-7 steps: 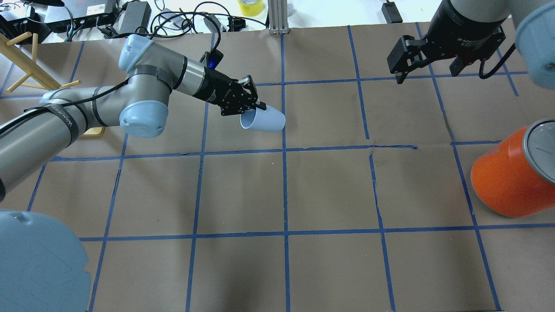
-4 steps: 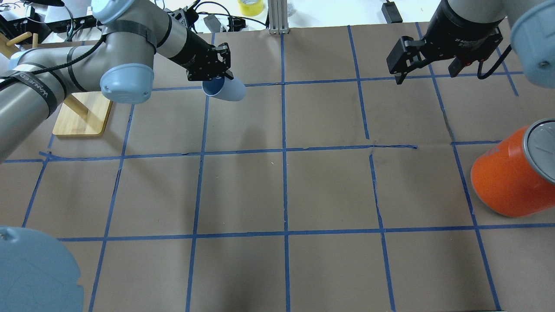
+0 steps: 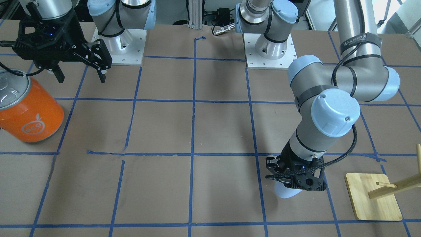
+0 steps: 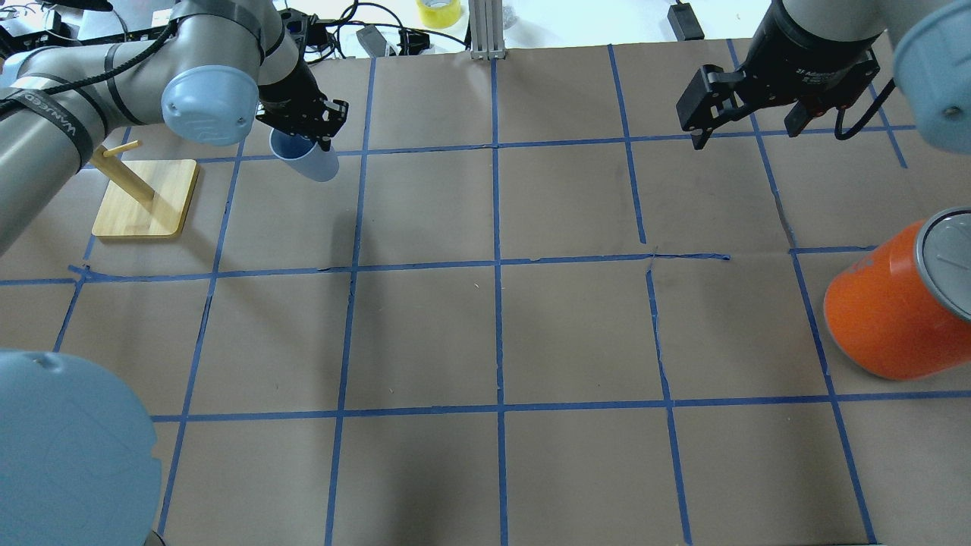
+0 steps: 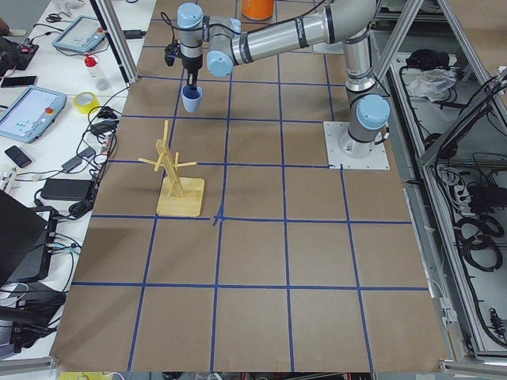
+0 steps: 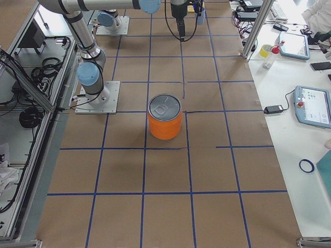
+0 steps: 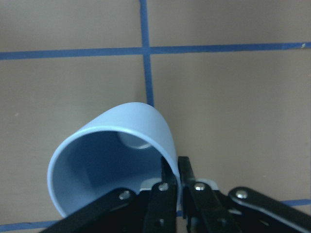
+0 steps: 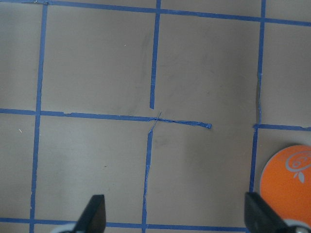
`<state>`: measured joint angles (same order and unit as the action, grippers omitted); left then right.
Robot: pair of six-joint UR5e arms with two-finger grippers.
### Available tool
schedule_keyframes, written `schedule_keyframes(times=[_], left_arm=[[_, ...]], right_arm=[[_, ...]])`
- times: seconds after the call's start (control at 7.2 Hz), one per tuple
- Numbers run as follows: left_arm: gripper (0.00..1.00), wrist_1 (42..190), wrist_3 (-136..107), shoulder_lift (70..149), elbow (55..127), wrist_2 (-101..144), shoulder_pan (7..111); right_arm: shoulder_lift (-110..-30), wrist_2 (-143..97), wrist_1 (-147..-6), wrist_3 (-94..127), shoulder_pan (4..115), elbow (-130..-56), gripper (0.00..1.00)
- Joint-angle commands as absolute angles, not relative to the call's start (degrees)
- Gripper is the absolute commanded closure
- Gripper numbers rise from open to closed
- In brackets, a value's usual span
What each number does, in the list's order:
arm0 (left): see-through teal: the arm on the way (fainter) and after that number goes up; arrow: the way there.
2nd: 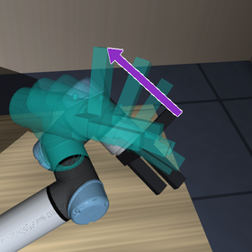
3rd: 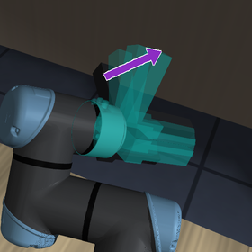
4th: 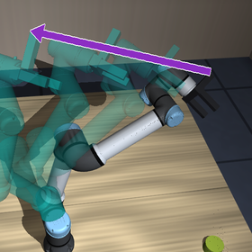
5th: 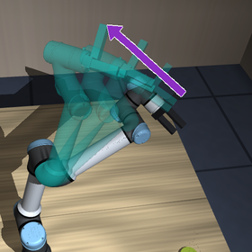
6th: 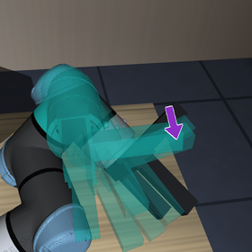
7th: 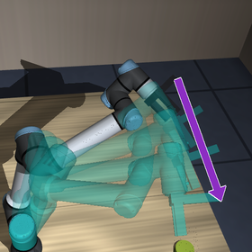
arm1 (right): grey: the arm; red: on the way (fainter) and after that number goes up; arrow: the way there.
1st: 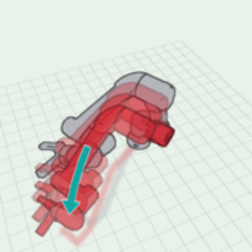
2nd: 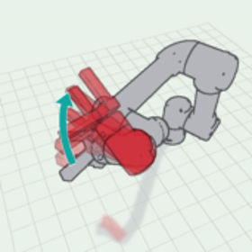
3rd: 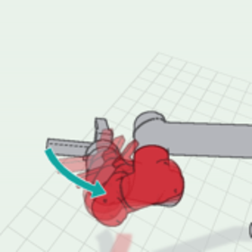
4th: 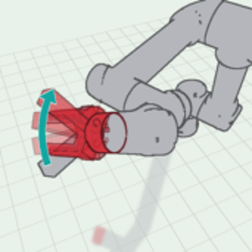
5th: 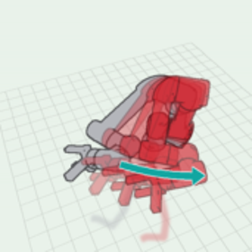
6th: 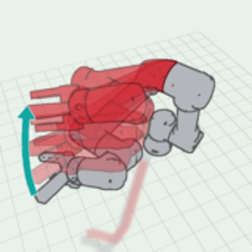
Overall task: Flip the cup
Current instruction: 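Lift the white cup with the left gripper toward the wooden stand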
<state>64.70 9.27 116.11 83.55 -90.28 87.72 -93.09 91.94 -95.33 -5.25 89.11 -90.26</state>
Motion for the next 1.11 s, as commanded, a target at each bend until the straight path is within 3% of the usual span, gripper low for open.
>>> schedule_keyframes(times=[0.0, 0.97], left_arm=[[1.00, 64.6, 13.8, 118.7, 82.8, -91.4, 84.7], [1.00, 66.2, 14.3, 122.9, 81.9, -95.0, 84.3]], right_arm=[[-93.1, 92.0, -95.1, -5.3, 89.0, -90.3, 0.00], [-93.2, 92.0, -95.1, -5.3, 89.0, -90.8, 0.00]])
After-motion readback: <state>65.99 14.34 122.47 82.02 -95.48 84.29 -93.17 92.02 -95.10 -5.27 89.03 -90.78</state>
